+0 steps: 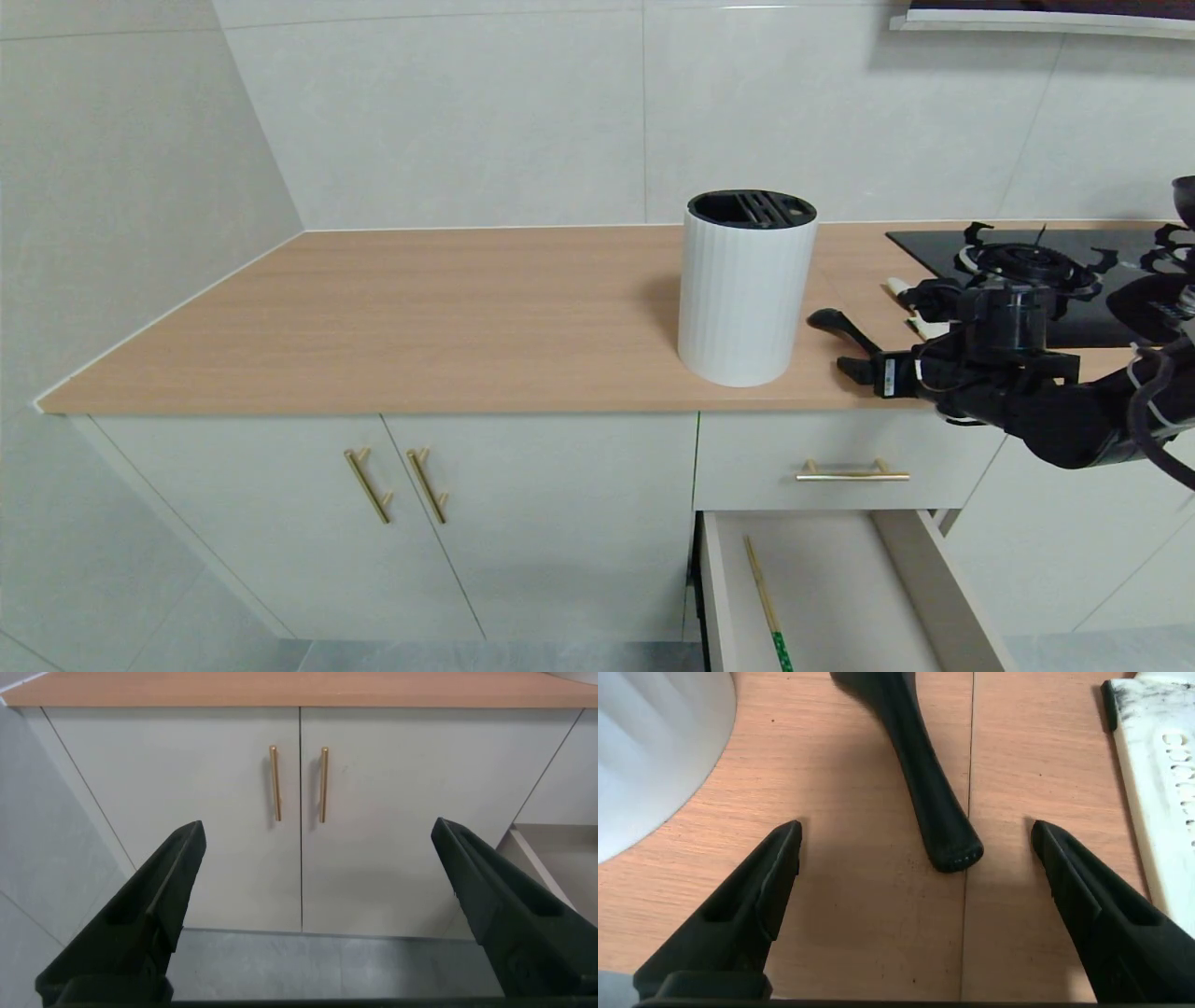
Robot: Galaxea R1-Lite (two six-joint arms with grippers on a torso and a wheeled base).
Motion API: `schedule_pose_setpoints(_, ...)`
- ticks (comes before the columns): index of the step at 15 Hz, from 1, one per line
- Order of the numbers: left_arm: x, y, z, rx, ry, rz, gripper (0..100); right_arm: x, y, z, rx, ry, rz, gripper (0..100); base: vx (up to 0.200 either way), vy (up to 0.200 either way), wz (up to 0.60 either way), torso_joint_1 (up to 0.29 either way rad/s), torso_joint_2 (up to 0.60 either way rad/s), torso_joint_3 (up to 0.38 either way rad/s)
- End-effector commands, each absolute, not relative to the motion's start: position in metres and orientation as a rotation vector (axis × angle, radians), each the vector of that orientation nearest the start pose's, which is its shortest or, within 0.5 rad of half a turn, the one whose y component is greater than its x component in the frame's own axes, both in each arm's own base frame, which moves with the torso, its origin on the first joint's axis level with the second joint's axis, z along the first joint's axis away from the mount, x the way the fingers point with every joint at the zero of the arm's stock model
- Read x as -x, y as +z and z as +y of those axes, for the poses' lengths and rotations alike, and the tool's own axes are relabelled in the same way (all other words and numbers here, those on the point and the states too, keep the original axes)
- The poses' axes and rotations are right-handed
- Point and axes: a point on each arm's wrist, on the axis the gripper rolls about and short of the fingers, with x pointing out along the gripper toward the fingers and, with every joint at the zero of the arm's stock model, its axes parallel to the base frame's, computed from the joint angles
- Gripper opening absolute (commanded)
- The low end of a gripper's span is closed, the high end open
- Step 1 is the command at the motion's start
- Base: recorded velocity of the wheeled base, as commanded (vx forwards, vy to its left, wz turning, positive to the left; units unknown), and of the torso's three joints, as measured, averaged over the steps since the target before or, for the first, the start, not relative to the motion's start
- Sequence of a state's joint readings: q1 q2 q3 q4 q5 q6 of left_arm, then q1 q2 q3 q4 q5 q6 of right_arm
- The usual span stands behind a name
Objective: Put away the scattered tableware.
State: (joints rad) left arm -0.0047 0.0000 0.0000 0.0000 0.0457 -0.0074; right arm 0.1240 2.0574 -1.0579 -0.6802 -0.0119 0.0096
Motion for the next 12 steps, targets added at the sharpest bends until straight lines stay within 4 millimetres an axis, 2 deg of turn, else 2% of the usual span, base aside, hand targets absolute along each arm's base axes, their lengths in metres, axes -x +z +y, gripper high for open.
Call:
schedule_pose_setpoints(1,0.0228,0.0755,0.0011,0.008,0.041,0.000,100,-0.3942,0.1252,0.0489,0.011,0.109,0.322,100,0.000,0.000,0.00,0.000,0.00,0.000)
schedule_pose_setpoints(4,0.0228,0.0755,0.0011,0.008,0.041,0.000,100,-0.3950,0.1228,0.0484,0.012,0.108,0.328,100,0.000,0.000,0.00,0.000,0.00,0.000)
schedule_pose_setpoints(5,0.0228,0.0755,0.0011,0.008,0.041,0.000,100,-0.3952,0.1232,0.0485,0.011,0.108,0.327,0,0.000,0.000,0.00,0.000,0.00,0.000)
schedule_pose_setpoints(12,0.0228,0.0755,0.0011,0.008,0.041,0.000,100,-0.3944,0.1246,0.0484,0.011,0.108,0.324,0,0.000,0.000,0.00,0.000,0.00,0.000)
